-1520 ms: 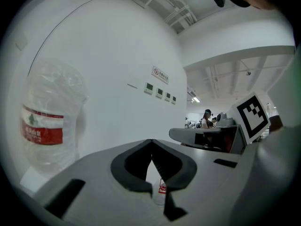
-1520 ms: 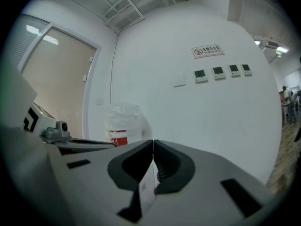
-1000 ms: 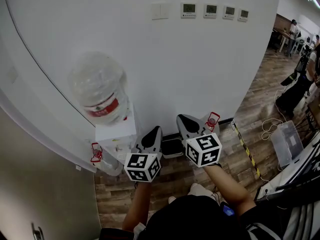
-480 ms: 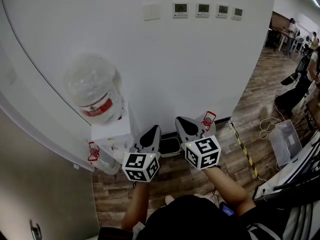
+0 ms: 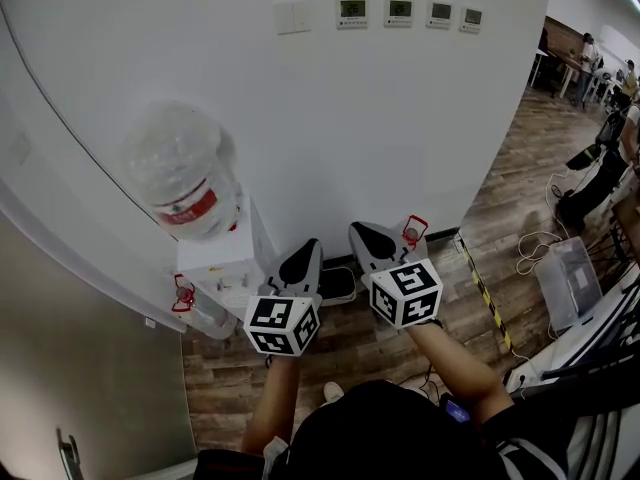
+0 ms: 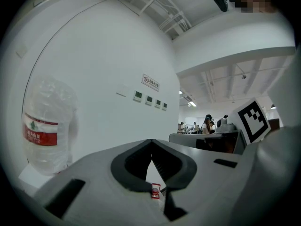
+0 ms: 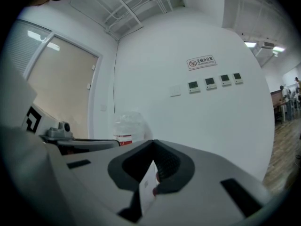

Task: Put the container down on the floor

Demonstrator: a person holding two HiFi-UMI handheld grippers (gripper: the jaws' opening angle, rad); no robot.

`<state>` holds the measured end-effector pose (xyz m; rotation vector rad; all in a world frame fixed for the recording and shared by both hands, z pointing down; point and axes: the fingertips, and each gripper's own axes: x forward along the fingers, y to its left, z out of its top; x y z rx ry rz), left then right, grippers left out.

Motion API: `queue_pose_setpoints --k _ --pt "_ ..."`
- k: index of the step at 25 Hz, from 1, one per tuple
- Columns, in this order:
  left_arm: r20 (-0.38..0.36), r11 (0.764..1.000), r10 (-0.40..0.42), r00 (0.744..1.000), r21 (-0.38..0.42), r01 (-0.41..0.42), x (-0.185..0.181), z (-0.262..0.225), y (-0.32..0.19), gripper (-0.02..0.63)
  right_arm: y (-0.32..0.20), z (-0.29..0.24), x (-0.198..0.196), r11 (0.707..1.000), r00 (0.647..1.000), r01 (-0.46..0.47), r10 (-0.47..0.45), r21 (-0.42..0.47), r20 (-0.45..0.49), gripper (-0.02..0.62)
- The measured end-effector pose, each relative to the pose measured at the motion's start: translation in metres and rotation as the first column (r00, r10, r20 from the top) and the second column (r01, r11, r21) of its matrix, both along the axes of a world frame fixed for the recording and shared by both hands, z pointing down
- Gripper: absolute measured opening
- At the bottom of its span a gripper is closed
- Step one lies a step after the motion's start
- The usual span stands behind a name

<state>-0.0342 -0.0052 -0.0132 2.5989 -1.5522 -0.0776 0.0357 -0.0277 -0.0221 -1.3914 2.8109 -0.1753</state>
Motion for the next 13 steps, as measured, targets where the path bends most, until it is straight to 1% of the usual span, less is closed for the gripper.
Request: queue_pose_setpoints --k 13 --pt "-0.003 1.000 -0.014 1.000 -0.003 0.014 0.011 0.001 -0.005 0.015 -0.005 -0.001 0.012 1.000 1.000 0.012 -0.012 0.001 0.004 0.029"
